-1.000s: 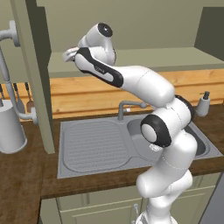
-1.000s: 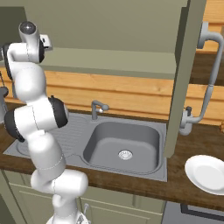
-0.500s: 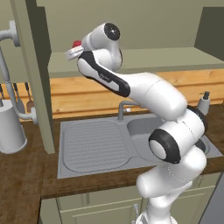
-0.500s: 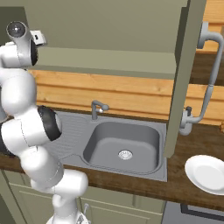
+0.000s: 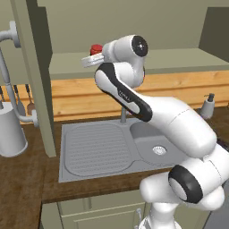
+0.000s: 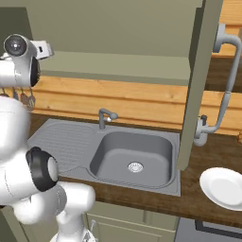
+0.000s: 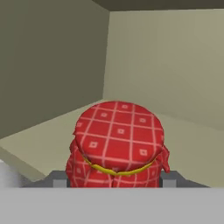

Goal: From the different types of pastries on the counter, select a croissant and place it on the cutting board. Then retrieve a jar of jam from the cabinet and place it alongside the croissant on the cutting board.

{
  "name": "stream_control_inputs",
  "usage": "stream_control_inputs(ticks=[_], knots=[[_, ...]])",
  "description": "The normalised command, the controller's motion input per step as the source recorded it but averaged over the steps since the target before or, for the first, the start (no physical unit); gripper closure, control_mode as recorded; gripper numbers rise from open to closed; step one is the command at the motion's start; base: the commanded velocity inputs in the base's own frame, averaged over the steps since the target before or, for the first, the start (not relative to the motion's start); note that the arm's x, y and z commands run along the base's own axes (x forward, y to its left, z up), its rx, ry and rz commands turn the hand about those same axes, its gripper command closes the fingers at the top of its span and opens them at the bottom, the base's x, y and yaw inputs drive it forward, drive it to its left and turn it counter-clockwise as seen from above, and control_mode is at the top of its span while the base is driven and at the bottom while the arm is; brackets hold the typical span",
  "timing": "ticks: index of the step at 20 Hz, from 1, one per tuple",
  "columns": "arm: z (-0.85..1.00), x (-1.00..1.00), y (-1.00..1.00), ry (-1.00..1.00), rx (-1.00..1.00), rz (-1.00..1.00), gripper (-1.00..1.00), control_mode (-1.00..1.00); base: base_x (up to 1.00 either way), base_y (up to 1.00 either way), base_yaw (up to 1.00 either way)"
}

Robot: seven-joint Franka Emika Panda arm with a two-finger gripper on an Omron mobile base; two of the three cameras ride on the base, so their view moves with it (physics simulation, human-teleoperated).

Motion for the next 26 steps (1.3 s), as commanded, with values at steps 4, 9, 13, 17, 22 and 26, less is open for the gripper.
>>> stream_control_inputs(ticks=[4, 9, 13, 17, 22, 26], knots=[[0.03, -0.59, -0.54, 0.0, 0.06, -0.09, 1.0, -1.0, 0.0, 0.0, 0.0], [0.0, -0.61, -0.61, 0.0, 0.03, -0.09, 1.0, -1.0, 0.0, 0.0, 0.0], [0.0, -0.9, -0.58, -0.03, 0.01, -0.06, 1.0, -1.0, 0.0, 0.0, 0.0], [-0.03, -1.0, -0.71, -0.01, 0.01, -0.12, 1.0, -1.0, 0.0, 0.0, 0.0], [-0.12, -1.0, -0.81, 0.0, 0.0, -0.19, 1.0, -1.0, 0.0, 0.0, 0.0], [-0.2, -1.0, -0.59, 0.0, 0.0, -0.19, 1.0, -1.0, 0.0, 0.0, 0.0]])
